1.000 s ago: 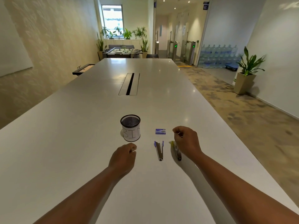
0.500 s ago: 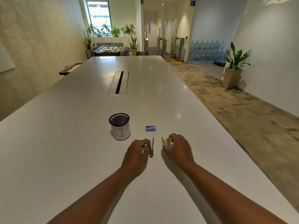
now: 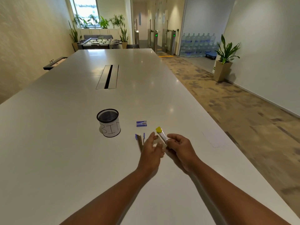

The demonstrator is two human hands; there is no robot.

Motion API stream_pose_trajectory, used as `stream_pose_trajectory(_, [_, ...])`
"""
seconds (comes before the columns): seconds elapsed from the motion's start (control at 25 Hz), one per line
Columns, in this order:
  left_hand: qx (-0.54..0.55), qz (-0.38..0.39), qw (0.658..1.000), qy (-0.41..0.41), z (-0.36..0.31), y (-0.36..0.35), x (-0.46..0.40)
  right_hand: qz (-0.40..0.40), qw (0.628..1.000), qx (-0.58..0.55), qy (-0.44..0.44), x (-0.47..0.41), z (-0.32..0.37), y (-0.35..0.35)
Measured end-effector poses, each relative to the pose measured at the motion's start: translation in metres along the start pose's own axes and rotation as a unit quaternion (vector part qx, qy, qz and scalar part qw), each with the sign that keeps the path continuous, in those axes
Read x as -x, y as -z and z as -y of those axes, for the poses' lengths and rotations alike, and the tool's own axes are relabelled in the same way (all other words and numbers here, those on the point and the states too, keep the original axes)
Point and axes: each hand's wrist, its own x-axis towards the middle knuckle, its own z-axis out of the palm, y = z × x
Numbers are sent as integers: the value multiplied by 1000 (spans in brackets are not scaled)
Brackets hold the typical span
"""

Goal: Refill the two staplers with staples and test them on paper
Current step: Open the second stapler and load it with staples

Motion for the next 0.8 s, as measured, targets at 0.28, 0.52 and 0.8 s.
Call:
stream_pose_trajectory(0.28, [73,-29,996,38,4,-4,-14,30,972,201,116,19,-9,3])
stream_pose_trajectory(0.52, [-11,-2,1000,-12,-2,-10,-2,49,975,204,79,12,-8,-4])
stream_pose_trajectory(0.8, [-192,-44,980,-40,-6,-12,2,-40,967,214,131,12,-25,-4])
